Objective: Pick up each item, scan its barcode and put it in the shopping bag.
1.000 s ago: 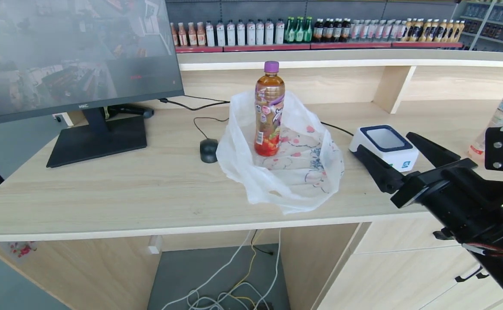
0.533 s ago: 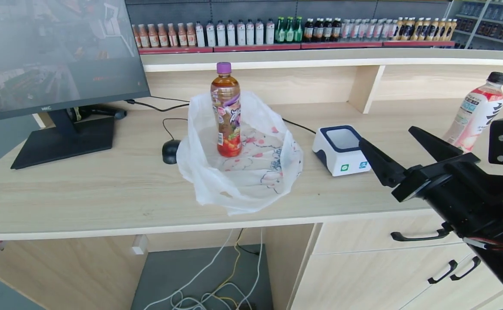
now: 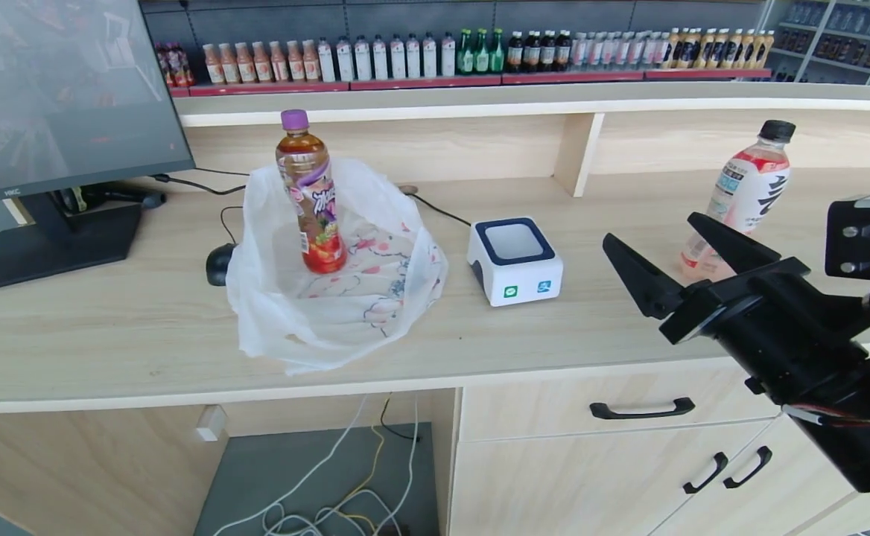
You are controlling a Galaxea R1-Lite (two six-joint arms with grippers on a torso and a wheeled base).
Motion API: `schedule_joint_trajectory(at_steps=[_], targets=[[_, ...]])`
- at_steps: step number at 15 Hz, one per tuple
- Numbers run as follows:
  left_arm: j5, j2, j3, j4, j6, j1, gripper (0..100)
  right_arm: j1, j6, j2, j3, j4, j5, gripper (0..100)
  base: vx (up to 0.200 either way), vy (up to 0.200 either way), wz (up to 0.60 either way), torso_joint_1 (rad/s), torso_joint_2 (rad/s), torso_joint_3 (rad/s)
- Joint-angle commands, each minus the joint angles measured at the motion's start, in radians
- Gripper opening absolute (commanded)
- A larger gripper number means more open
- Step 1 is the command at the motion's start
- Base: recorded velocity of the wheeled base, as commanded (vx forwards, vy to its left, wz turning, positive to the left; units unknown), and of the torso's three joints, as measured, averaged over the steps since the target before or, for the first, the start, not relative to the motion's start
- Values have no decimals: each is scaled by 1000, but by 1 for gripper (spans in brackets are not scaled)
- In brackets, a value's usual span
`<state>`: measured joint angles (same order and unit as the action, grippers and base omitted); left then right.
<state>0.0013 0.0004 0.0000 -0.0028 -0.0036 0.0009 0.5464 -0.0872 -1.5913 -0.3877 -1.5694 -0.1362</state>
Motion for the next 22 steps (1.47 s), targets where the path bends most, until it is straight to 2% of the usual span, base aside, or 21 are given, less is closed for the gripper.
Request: schedule_joint_trajectory(at_steps=[1,16,21,22], targets=[[0,0,0,0,-3,1,100,17,0,-30,-16,-1,0,100,0,-200,0,2,2,2],[0,0,0,0,2,1,100,18,-3,-62,9,-1,-16,100,0,-200,0,2,2,3],[0,0,0,0,4,1,100,9,0,-65,-17,-1,-43,100,0,0,0,0,0,0],[0,0,0,0,4,1,100,12,0,-62,-83,84,-45,100,0,0,0,0,0,0]])
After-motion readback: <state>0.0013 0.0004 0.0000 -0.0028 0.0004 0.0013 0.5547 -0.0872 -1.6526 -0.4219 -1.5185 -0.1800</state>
